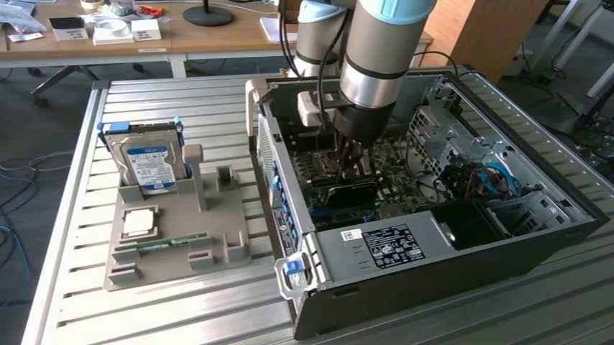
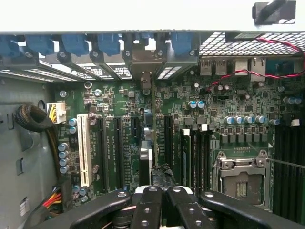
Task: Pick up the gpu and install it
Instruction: 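Press down on the gpu until it lock into place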
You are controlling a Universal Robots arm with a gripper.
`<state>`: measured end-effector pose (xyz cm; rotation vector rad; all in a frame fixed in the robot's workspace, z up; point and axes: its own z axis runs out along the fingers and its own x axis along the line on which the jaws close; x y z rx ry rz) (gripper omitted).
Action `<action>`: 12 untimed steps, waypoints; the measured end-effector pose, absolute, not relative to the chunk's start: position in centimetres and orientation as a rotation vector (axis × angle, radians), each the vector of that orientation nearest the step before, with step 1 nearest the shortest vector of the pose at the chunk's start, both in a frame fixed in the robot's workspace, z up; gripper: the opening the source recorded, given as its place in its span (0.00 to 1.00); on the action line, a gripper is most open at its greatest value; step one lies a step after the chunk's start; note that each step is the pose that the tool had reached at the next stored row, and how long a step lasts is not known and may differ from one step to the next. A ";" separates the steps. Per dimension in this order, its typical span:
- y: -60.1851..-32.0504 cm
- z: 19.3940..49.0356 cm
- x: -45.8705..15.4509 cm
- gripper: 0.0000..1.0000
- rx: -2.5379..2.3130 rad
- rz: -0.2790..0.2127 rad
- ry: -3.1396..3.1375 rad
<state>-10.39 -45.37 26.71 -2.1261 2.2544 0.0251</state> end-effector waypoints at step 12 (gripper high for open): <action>-45.4 26.4 -10.4 0.11 -2.126 0.025 2.254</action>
